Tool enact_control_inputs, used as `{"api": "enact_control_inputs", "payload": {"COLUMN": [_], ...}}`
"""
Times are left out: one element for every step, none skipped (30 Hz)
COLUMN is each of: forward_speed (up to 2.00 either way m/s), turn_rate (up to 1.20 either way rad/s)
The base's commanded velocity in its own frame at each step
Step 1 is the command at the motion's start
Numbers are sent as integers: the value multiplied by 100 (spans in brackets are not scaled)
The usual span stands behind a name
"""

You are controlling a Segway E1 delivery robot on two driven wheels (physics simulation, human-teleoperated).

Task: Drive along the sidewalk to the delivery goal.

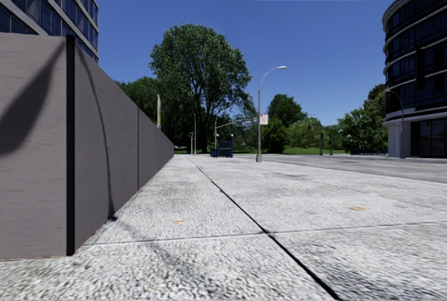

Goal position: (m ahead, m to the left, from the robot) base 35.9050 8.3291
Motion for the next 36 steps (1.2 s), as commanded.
{"api": "enact_control_inputs", "payload": {"forward_speed": [200,200,200,200,200,200,200,200,200,200,200,200,200,200,200,200,200,200,200,200,200,200,200,200,200,200,200,200,200,200,200,200,200,200,200,200], "turn_rate": [0,0,0,0,0,0,0,0,0,0,0,0,0,0,0,0,0,0,0,0,0,0,0,0,0,0,0,0,0,0,0,0,0,0,0,0]}}
